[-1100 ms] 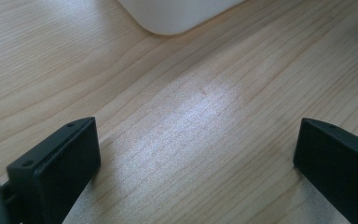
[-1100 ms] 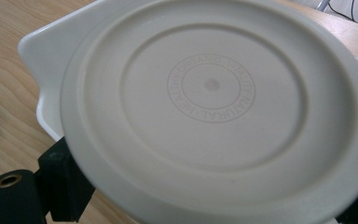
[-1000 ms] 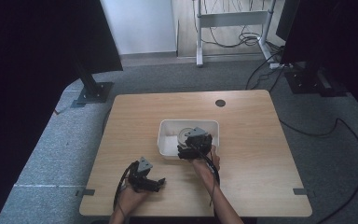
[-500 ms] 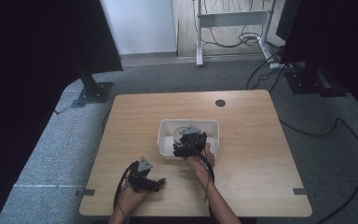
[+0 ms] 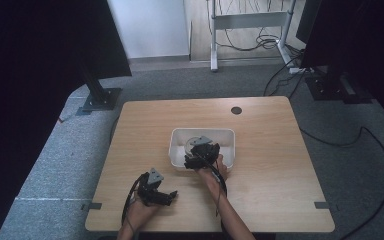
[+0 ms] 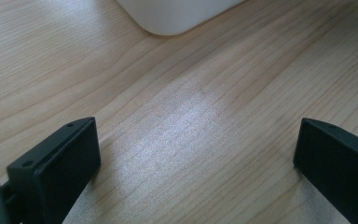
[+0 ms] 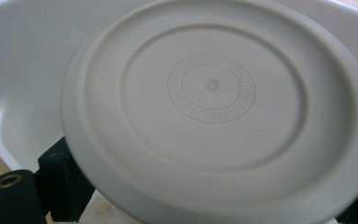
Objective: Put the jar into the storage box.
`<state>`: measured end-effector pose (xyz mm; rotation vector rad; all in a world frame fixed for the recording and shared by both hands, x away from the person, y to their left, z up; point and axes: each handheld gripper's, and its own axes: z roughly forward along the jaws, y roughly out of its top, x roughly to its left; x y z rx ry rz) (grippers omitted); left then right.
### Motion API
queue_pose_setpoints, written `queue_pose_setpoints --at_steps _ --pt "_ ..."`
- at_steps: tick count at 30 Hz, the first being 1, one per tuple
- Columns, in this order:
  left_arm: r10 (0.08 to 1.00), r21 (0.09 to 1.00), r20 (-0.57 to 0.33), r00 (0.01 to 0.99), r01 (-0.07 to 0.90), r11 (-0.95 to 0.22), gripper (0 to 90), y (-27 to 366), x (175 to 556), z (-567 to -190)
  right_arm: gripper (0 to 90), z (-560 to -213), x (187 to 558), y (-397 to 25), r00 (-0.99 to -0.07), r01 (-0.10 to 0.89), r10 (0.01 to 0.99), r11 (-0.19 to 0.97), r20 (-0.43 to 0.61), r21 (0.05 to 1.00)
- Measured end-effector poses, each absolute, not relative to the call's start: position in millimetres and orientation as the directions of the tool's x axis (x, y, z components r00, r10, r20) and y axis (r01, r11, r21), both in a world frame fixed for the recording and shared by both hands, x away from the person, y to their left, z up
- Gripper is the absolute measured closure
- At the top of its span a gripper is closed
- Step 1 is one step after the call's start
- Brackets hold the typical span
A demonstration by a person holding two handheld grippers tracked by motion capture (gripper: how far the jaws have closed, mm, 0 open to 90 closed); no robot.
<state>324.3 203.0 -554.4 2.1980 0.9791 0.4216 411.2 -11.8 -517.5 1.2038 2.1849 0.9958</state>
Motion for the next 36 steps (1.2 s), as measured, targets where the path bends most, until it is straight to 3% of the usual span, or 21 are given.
queue_pose_setpoints --at_steps 24,36 --pt "0.747 0.701 0.016 0.664 0.526 -0.482 0.3 203 324 -554 8.7 -527 413 -16 -0.513 0.564 0.858 0.319 0.021 0.762" --pt "0.747 0.701 0.016 0.664 0.525 -0.482 0.3 203 324 -554 1.9 -528 410 -21 -0.533 0.556 0.844 0.3 0.056 0.775"
